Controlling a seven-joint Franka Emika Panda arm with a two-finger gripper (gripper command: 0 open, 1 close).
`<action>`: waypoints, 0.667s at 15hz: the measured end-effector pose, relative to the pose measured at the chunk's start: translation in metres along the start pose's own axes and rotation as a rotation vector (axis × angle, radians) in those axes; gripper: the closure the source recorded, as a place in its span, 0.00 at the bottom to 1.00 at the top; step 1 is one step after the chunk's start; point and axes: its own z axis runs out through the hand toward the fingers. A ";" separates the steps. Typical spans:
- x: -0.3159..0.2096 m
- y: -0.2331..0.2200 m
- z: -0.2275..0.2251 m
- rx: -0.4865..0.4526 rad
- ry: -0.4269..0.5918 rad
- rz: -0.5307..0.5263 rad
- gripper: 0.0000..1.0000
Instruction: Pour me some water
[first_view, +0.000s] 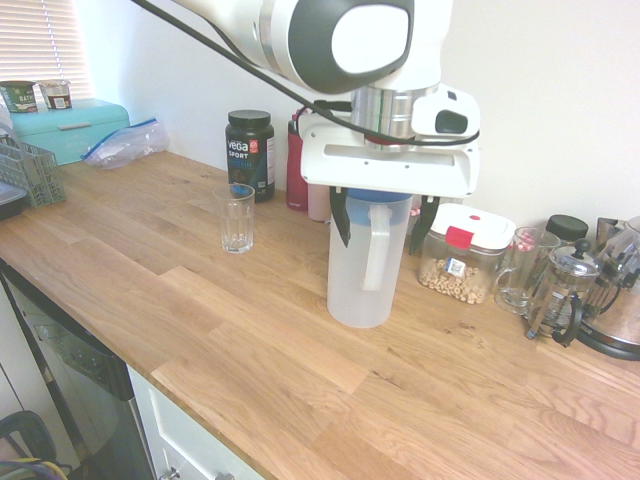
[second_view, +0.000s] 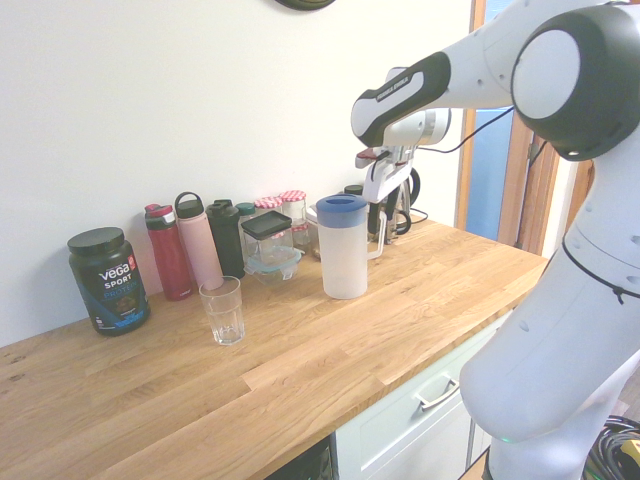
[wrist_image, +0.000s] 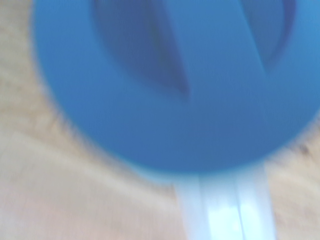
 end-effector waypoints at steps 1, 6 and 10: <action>0.006 -0.010 0.008 0.003 0.000 -0.001 0.00; 0.024 -0.031 0.020 0.007 -0.001 -0.007 1.00; 0.024 -0.031 0.020 0.007 -0.002 -0.006 1.00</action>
